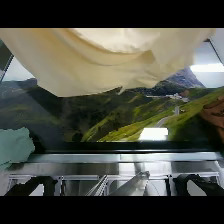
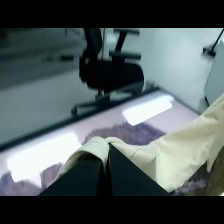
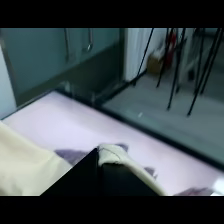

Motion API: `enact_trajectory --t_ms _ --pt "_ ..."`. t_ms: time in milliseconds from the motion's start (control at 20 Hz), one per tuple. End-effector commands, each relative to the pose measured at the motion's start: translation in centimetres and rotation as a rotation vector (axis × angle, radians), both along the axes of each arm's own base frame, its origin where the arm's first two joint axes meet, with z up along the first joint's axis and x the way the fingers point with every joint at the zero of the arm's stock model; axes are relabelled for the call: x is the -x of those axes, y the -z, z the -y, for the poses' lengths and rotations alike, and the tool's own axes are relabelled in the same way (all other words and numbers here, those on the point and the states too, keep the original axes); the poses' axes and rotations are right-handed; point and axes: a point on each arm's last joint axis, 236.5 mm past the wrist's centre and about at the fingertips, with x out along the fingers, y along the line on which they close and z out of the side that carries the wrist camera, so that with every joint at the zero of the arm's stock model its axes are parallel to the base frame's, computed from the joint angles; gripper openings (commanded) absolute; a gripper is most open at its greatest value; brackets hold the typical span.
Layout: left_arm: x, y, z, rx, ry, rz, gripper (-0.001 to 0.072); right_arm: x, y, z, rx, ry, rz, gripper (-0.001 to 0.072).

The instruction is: Fold the shirts.

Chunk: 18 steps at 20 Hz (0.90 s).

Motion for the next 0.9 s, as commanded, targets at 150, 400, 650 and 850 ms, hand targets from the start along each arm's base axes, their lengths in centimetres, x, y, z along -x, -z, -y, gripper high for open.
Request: enact_trajectory --t_ms 150,400,650,850 --pt "8.3 -4.6 -1.3 0.079 -0.082 0.159 0.0019 8.8 -8.3 2.2 0.071 0.220 0.366 0.0017" --pt "-5.9 9.0 -2.7 0.021 -0.132 -0.265 0.0019 -6.3 4.0 2.5 0.013 0.086 -0.099 0.0016" --pt "-17.2 29.0 -7.4 0.000 -0.223 -0.722 0.0019 -20.7 26.0 3.9 -0.084 0.043 -0.647 0.0016" --pt "-22.9 42.0 -9.8 -0.010 -0.272 -0.904 0.0019 -26.7 41.6 5.3 -0.152 0.107 -0.880 0.0016"
